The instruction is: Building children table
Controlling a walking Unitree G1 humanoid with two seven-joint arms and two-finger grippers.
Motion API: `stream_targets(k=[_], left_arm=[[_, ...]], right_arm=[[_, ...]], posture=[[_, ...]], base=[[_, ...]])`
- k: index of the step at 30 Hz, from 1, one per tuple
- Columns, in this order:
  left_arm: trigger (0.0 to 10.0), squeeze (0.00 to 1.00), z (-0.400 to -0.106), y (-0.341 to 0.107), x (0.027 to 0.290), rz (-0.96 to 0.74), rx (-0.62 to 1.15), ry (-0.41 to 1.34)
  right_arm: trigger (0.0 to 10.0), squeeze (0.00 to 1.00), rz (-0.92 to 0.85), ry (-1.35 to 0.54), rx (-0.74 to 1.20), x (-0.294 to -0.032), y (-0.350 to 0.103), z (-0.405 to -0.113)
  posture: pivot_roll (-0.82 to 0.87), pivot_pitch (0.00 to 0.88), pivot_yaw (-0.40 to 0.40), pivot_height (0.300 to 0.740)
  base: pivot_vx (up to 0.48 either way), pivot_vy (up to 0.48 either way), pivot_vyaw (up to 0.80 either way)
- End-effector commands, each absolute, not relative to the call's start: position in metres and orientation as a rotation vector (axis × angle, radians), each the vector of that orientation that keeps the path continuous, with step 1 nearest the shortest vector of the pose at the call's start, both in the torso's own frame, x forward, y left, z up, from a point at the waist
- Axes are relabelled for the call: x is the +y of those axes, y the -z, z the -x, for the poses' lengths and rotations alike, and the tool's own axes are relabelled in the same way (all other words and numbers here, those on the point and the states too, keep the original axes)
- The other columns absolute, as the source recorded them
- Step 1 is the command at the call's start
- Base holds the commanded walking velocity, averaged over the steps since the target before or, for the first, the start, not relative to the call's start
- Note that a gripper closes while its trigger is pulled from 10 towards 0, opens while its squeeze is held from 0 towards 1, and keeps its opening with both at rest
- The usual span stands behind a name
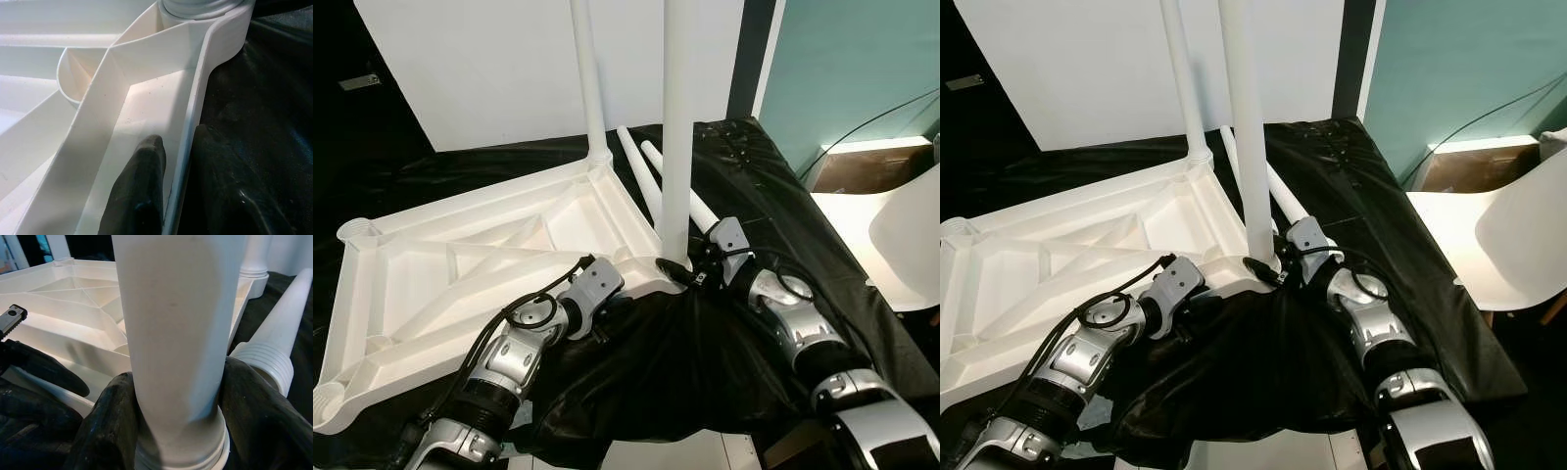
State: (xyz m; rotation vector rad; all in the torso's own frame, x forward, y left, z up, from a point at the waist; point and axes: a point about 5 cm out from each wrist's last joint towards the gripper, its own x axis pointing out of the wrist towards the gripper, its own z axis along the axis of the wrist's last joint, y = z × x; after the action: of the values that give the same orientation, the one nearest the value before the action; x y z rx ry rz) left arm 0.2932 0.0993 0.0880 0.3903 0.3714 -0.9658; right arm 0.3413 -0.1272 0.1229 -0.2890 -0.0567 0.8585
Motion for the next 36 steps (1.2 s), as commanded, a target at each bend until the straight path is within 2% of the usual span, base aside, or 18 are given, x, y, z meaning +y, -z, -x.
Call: stream_targets(k=[1, 5, 6, 7, 10, 12, 17, 21, 24, 25, 27, 28, 31, 34, 35, 36], left_arm=[[10.0, 0.0, -0.268, -0.049, 0.099, -0.367, 0.556, 1.042], [10.0, 0.0, -0.268, -0.049, 0.099, -0.366, 0.557, 1.042], [10.0, 0.0, -0.267, -0.049, 0.099, -0.366, 0.559, 1.043], [10.0, 0.0, -0.267, -0.049, 0.099, -0.366, 0.559, 1.043], [10.0, 0.0, -0.267, -0.049, 0.098, -0.365, 0.558, 1.042], [10.0, 0.0, -0.267, -0.049, 0.098, -0.365, 0.558, 1.042], [10.0, 0.0, -0.264, -0.047, 0.1, -0.37, 0.573, 1.055], [10.0, 0.0, -0.264, -0.047, 0.099, -0.371, 0.572, 1.06], [10.0, 0.0, -0.266, -0.048, 0.097, -0.369, 0.567, 1.06], [10.0, 0.0, -0.266, -0.048, 0.096, -0.368, 0.565, 1.059], [10.0, 0.0, -0.266, -0.048, 0.096, -0.367, 0.564, 1.059], [10.0, 0.0, -0.266, -0.048, 0.096, -0.364, 0.564, 1.058], [10.0, 0.0, -0.265, -0.047, 0.097, -0.362, 0.567, 1.055], [10.0, 0.0, -0.265, -0.047, 0.097, -0.362, 0.567, 1.055], [10.0, 0.0, -0.264, -0.046, 0.097, -0.361, 0.57, 1.053], [10.0, 0.0, -0.265, -0.046, 0.096, -0.361, 0.567, 1.052]], right_arm=[[0.0, 0.0, 0.323, -0.853, -0.032, -0.132, -0.121, -0.342], [0.0, 0.0, 0.33, -0.837, -0.045, -0.131, -0.121, -0.343], [0.0, 0.0, 0.274, -0.58, -0.044, -0.13, -0.108, -0.34], [0.0, 0.0, 0.274, -0.58, -0.044, -0.13, -0.108, -0.34], [0.0, 0.0, 0.192, -0.133, 0.113, -0.141, -0.072, -0.327], [0.0, 0.0, 0.192, -0.133, 0.113, -0.141, -0.072, -0.327], [0.0, 0.0, 0.143, -0.147, 0.035, -0.121, -0.07, -0.313], [0.0, 0.0, 0.141, -0.143, 0.006, -0.119, -0.073, -0.314], [0.0, 0.0, 0.186, -0.175, -0.005, -0.109, -0.076, -0.313], [10.0, 0.0, 0.191, -0.25, -0.012, -0.103, -0.077, -0.312], [10.0, 0.0, 0.193, -0.304, -0.017, -0.098, -0.078, -0.31], [10.0, 1.0, 0.184, -0.377, -0.025, -0.095, -0.082, -0.31], [10.0, 1.0, 0.198, -0.487, -0.038, -0.097, -0.09, -0.312], [10.0, 1.0, 0.198, -0.487, -0.038, -0.097, -0.09, -0.312], [10.0, 0.0, 0.228, -0.562, -0.043, -0.103, -0.096, -0.317], [10.0, 0.0, 0.273, -0.653, -0.055, -0.112, -0.106, -0.324]], posture=[[-0.03, 0.0, 0.022, 0.74], [-0.03, 0.0, 0.021, 0.74], [-0.02, 0.0, 0.016, 0.74], [-0.02, 0.0, 0.016, 0.74], [-0.02, 0.0, 0.016, 0.74], [-0.02, 0.0, 0.016, 0.74], [-0.03, 0.0, 0.036, 0.74], [-0.03, 0.0, 0.037, 0.74], [-0.04, 0.0, 0.034, 0.74], [-0.03, 0.0, 0.031, 0.74], [-0.03, 0.0, 0.031, 0.74], [-0.04, 0.0, 0.03, 0.74], [-0.04, 0.0, 0.028, 0.74], [-0.04, 0.0, 0.028, 0.74], [-0.04, 0.0, 0.028, 0.74], [-0.05, 0.0, 0.022, 0.74]], base=[[0.0, 0.0, 0.0], [0.0, 0.0, 0.0], [0.0, 0.0, 0.0], [0.0, 0.0, 0.0], [0.0, 0.0, 0.0], [0.0, 0.0, 0.0], [0.0, 0.0, 0.0], [0.0, 0.0, 0.0], [0.0, 0.0, 0.0], [0.0, 0.0, 0.0], [0.0, 0.0, 0.0], [0.0, 0.0, 0.0], [0.0, 0.0, 0.0], [0.0, 0.0, 0.0], [0.0, 0.0, 0.0], [0.0, 0.0, 0.0]])
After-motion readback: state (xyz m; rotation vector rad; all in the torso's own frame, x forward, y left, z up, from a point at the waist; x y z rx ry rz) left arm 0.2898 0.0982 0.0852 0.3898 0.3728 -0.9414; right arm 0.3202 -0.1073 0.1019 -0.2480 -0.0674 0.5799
